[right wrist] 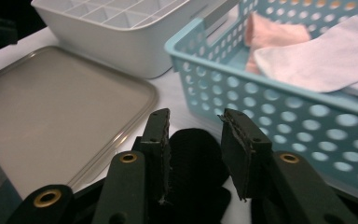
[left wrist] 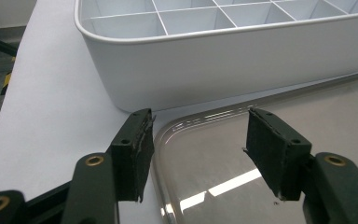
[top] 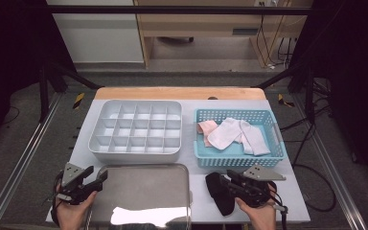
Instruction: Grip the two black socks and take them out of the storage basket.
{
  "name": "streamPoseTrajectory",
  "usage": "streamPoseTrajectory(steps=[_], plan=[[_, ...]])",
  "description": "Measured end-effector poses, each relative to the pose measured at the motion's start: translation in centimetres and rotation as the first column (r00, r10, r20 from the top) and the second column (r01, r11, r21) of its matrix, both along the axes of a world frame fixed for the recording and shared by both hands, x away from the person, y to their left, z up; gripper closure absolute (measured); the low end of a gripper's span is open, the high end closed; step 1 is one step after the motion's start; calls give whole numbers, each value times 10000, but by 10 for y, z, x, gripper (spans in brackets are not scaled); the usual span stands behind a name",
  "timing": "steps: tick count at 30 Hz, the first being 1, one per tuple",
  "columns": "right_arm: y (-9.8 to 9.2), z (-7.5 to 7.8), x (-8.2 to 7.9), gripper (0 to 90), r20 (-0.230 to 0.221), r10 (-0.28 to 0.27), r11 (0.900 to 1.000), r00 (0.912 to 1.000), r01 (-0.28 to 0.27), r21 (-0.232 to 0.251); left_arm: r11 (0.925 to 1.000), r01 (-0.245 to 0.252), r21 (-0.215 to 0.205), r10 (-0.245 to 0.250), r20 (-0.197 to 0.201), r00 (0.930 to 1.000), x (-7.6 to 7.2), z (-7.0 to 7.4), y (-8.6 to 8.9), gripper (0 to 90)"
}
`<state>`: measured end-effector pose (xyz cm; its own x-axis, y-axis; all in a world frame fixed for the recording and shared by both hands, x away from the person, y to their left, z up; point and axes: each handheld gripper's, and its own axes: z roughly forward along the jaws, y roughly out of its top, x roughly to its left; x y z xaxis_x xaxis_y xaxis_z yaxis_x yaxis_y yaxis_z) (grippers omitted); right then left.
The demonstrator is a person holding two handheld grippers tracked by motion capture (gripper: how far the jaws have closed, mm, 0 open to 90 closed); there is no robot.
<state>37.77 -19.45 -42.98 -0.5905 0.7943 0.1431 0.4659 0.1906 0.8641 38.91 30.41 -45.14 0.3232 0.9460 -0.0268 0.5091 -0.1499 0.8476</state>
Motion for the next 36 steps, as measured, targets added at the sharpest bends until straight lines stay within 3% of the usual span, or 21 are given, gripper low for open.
streamPoseTrajectory(steps=[9, 13, 16, 24, 28, 34, 36], plan=[[18, -17, 3, 604, -567, 590, 9958, 9967, -627, -670, 9999, 130, -95, -130, 33, 9999, -2, 1, -6, 432], [22, -25, 7, 720, -1113, 516, 9928, 9924, -631, -1022, 9994, 319, -135, -318, 26, 9995, -3, 1, -11, 445], [22, -25, 10, 827, -1247, 599, 9904, 9904, -746, -1166, 9992, 393, -67, -393, 35, 9992, -3, 2, -13, 449], [27, -1, 10, 833, -602, 934, 9956, 9938, -934, 33, 9985, 545, -30, -545, 28, 9985, -3, 2, -20, 451], [40, 10, 11, 832, -314, 1424, 9855, 9893, -1387, 981, 9978, 664, 2, -664, -6, 9978, -2, 1, -23, 451], [75, 7, 13, 828, -272, 2249, 9676, 9740, -2199, 1241, 9975, 711, 40, -711, 7, 9975, -3, 1, -25, 450], [84, 2, 14, 826, -410, 2369, 9665, 9707, -2312, 1118, 9972, 743, 46, -743, 24, 9972, -3, 1, -26, 449]])
